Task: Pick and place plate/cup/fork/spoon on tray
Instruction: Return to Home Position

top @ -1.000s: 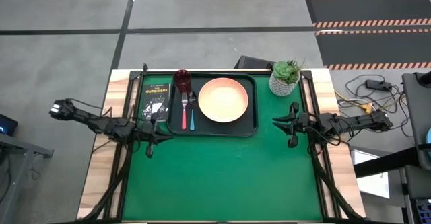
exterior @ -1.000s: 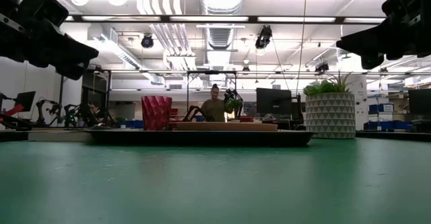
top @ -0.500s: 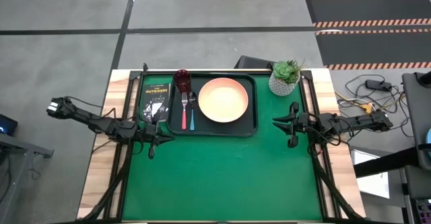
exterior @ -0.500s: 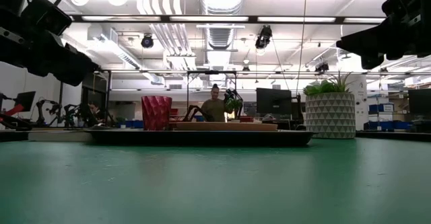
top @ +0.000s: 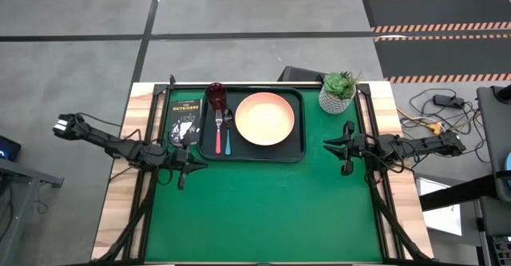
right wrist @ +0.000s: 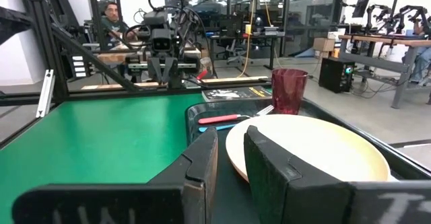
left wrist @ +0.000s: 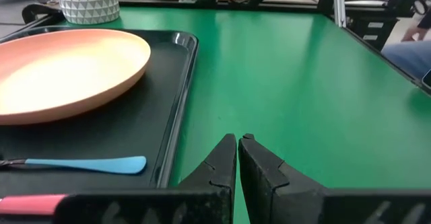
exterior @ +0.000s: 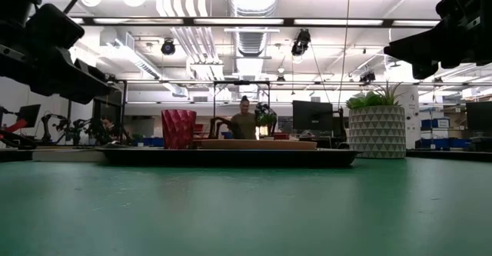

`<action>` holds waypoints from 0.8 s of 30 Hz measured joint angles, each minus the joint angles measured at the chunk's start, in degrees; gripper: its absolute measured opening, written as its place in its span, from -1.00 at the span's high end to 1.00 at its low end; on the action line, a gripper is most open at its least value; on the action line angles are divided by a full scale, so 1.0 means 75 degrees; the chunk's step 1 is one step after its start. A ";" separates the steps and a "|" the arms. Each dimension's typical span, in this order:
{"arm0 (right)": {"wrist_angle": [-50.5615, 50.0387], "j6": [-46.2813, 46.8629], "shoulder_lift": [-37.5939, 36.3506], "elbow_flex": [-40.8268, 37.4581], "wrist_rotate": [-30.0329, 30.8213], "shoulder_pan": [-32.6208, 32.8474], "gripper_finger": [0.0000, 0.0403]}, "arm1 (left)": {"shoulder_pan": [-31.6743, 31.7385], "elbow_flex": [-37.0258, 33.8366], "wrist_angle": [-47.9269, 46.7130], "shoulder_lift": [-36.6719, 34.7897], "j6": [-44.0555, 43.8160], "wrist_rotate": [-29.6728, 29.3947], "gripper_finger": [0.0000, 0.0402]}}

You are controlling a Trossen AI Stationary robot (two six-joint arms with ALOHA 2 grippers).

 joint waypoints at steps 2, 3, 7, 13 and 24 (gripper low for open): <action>0.0000 -0.0002 0.0000 0.0000 0.0000 -0.0002 0.69 | 0.0000 0.0000 -0.0003 0.0071 0.0000 0.0000 1.00; 0.0000 0.0001 0.0000 0.0000 -0.0002 0.0000 0.69 | 0.0000 0.0000 -0.0003 0.0107 0.0000 0.0000 1.00; 0.0000 -0.0002 0.0000 0.0000 0.0000 -0.0003 0.69 | 0.0000 0.0000 -0.0003 0.0245 0.0002 0.0002 1.00; 0.0001 -0.0002 0.0000 0.0000 -0.0001 -0.0001 0.69 | 0.0000 0.0000 -0.0001 0.0431 0.0002 0.0003 1.00; 0.0003 -0.0002 0.0000 0.0000 -0.0003 0.0000 0.69 | 0.0000 0.0000 0.0000 0.0745 0.0000 0.0003 1.00</action>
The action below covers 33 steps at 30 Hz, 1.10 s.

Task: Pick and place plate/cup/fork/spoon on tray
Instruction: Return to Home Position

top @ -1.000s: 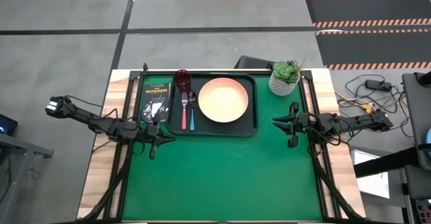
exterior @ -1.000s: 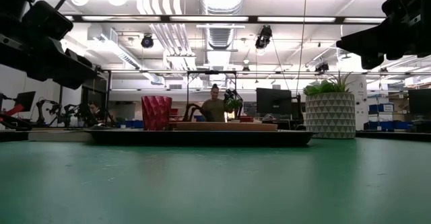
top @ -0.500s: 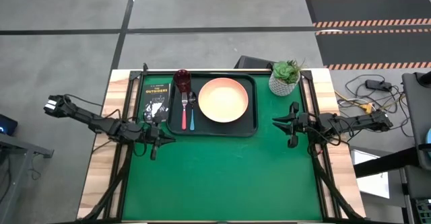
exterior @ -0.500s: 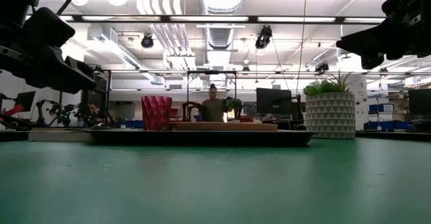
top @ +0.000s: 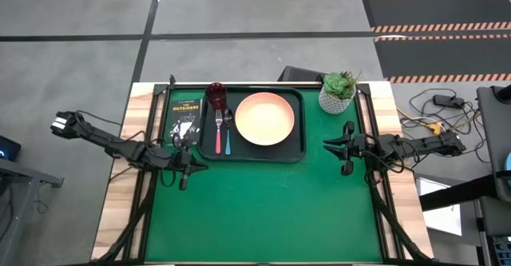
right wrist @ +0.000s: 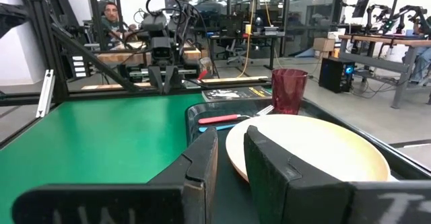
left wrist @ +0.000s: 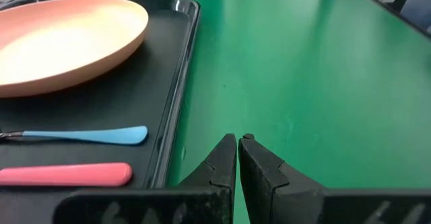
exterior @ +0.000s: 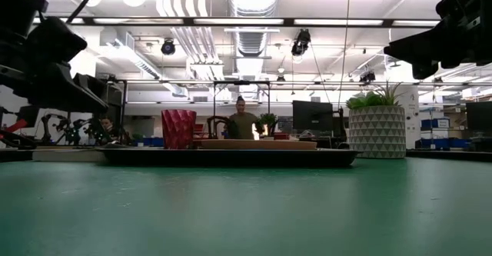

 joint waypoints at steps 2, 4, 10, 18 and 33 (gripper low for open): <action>0.0000 0.0000 0.0003 0.0000 0.0001 0.0000 0.69 | 0.0000 0.0000 0.0000 0.0052 0.0000 -0.0001 1.00; 0.0000 0.0000 0.0003 0.0000 0.0000 -0.0002 0.69 | 0.0001 0.0000 0.0000 0.0110 0.0000 0.0000 1.00; 0.0000 0.0000 0.0003 0.0000 0.0003 -0.0003 0.69 | 0.0001 0.0000 0.0003 0.0275 0.0000 0.0000 1.00; 0.0000 0.0000 0.0003 0.0000 0.0000 -0.0003 0.69 | 0.0000 0.0000 0.0000 0.0547 0.0000 0.0000 1.00; 0.0000 0.0000 0.0003 0.0000 0.0001 0.0000 0.69 | 0.0002 0.0000 0.0000 0.1010 0.0000 0.0000 1.00</action>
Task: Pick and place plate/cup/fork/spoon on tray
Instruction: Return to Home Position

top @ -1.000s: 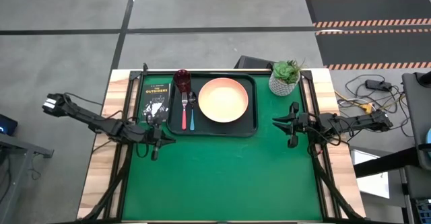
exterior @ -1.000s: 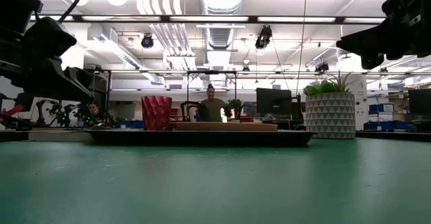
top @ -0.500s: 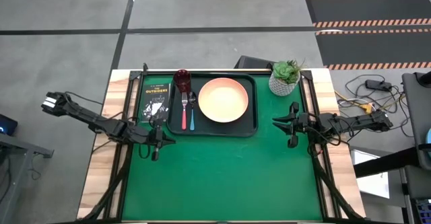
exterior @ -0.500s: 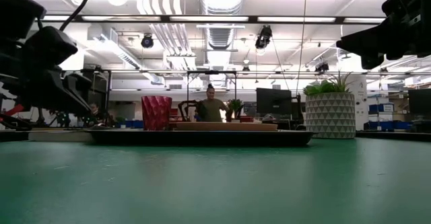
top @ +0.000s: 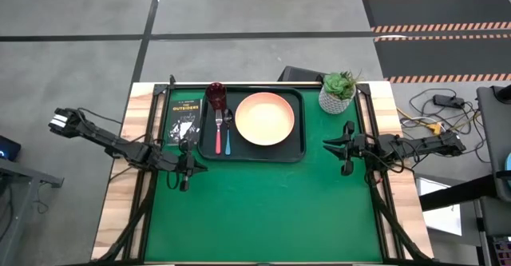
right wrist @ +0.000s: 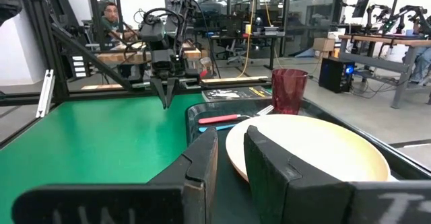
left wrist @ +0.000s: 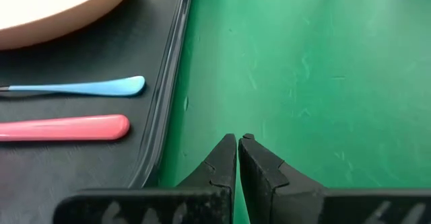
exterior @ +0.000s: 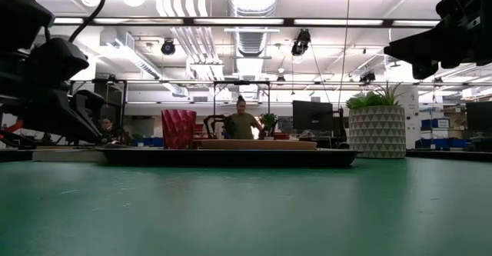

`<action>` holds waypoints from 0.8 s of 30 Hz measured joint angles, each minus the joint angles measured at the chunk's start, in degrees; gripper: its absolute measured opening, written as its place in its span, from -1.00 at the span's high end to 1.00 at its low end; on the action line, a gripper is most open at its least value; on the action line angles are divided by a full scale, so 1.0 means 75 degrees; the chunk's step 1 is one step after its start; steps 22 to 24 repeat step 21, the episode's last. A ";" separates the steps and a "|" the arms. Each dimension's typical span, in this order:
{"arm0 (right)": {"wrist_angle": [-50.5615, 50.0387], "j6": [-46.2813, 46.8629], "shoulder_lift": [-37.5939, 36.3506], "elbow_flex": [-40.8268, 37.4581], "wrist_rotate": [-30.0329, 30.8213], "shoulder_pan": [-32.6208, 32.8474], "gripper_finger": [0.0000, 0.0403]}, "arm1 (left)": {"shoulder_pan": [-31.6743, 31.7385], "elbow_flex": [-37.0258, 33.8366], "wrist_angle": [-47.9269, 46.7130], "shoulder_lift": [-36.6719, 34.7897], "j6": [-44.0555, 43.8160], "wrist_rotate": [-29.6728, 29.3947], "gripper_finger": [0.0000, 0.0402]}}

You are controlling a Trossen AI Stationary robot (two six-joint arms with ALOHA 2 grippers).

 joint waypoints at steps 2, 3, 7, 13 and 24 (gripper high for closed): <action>0.0000 0.0000 0.0000 0.0000 0.0001 -0.0002 0.69 | -0.0001 0.0000 0.0000 0.0062 0.0000 0.0000 1.00; 0.0000 0.0000 0.0000 0.0000 0.0000 -0.0001 0.69 | -0.0002 0.0000 0.0000 0.0096 0.0000 0.0000 1.00; 0.0000 0.0000 0.0000 0.0000 0.0002 0.0000 0.69 | -0.0002 0.0000 0.0001 0.0211 0.0000 0.0000 1.00; 0.0000 0.0000 0.0000 0.0000 -0.0001 -0.0002 0.69 | -0.0002 0.0000 0.0003 0.0365 -0.0001 0.0000 1.00; 0.0000 0.0000 0.0000 0.0000 -0.0001 -0.0001 0.69 | 0.0001 0.0000 0.0005 0.0605 -0.0003 0.0000 1.00</action>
